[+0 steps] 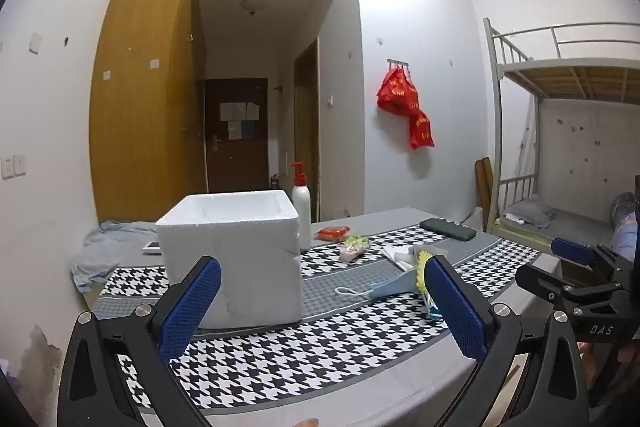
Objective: Organize soft objects
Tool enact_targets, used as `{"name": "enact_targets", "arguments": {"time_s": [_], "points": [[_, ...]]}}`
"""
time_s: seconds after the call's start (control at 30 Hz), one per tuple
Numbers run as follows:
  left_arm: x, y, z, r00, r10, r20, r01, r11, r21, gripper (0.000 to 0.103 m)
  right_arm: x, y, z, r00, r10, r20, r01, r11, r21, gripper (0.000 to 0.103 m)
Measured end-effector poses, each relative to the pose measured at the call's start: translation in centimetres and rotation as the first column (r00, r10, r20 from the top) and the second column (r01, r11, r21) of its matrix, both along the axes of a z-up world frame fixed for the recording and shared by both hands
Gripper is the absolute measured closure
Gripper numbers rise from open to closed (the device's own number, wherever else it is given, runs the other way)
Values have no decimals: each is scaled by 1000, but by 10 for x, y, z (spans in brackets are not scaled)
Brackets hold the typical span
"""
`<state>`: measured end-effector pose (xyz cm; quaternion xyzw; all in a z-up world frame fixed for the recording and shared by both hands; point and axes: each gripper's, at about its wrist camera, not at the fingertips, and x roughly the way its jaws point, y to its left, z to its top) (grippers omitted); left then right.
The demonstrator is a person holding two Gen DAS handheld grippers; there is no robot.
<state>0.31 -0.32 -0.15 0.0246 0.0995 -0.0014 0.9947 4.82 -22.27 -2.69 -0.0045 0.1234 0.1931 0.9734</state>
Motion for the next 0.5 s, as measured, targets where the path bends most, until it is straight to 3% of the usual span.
{"name": "enact_targets", "arguments": {"time_s": [0.03, 0.3, 0.37, 0.5], "points": [[-7, 5, 0, 997, 4, 77, 1, 998, -65, 1, 0, 0, 0, 1000, 1, 2, -1, 1000, 0, 0], [-21, 16, 8, 999, -6, 46, 10, 997, -81, 1, -2, -3, 2, 1000, 6, 15, -6, 1000, -7, 0], [-1, 10, 2, 1000, -9, 6, 9, 997, -74, 1, -8, -9, 5, 1000, -7, 20, 7, 1000, 9, 0], [2, 12, 1, 1000, 3, -17, -4, 997, -79, 1, -7, -8, 6, 1000, -7, 24, 7, 1000, 7, 0]]}}
